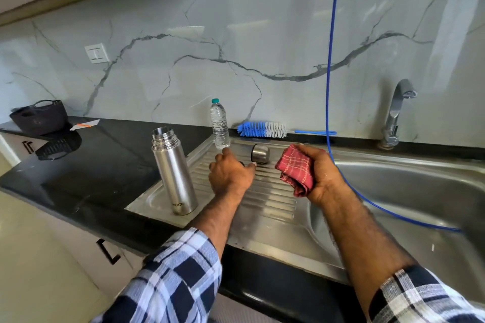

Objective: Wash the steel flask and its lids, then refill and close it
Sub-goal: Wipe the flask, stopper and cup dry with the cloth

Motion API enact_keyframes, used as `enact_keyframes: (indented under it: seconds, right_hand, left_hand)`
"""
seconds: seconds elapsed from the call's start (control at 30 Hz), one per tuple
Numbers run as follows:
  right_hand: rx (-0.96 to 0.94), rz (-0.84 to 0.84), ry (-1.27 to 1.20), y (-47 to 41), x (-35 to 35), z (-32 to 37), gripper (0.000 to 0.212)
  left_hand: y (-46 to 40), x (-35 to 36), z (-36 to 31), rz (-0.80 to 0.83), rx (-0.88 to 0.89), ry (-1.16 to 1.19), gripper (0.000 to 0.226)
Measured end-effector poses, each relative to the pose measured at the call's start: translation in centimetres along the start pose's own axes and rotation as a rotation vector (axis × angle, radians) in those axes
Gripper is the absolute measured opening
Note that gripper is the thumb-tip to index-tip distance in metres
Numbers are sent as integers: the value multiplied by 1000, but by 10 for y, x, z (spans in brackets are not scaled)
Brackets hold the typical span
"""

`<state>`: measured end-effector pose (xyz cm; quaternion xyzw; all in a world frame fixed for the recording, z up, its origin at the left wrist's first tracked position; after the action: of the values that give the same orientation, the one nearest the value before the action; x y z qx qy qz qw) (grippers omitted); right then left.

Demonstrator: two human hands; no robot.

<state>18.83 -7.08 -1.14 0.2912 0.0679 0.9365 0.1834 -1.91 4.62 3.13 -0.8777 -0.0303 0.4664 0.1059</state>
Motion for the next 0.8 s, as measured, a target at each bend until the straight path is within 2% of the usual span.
enact_keyframes:
  seconds: [0.07,0.13,0.23,0.3,0.4,0.47,0.53,0.6,0.7,0.8]
  right_hand:
    - [-3,-22,17,-4,-9,3,53]
    - [-8,-31,4,-9,-18,2,56]
    - [2,-22,-24,-14,-23,1,58]
    - [-13,-14,-52,-13,-24,3,59]
    - [-43,0,-94,-11,-23,12,63]
    - [-91,-19,-110,-5,-25,23,66]
    - [-176,-72,-113,4,-32,40,68]
    - [-273,-107,-101,17,-35,59,70]
    - [-366,-126,-3,33,-40,77,70]
    - [-433,-172,151,46,-59,90,78]
  left_hand:
    - [-20,13,0,70,-55,-103,96]
    - [-33,26,-1,136,-66,-180,94]
    - [-44,30,0,119,-26,-264,64]
    - [-46,22,5,39,-4,-205,38]
    - [-41,7,10,-27,63,20,24]
    - [-33,0,2,29,141,359,24]
    - [-18,0,-20,227,197,805,26]
    - [5,13,-55,508,225,1100,31]
    - [40,43,-102,764,197,1245,39]
    - [67,79,-141,822,92,1278,32]
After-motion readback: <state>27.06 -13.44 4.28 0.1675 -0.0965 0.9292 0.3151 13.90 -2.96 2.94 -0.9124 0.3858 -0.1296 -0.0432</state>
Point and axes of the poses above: each hand's wrist, its own y-axis away from the middle knuckle, its own x-axis out of the palm, z = x × y, the point moved 10 cm from there along -y, towards the middle knuckle, and after that the axes turned 6 degrees about z, right-handed, at the moved point
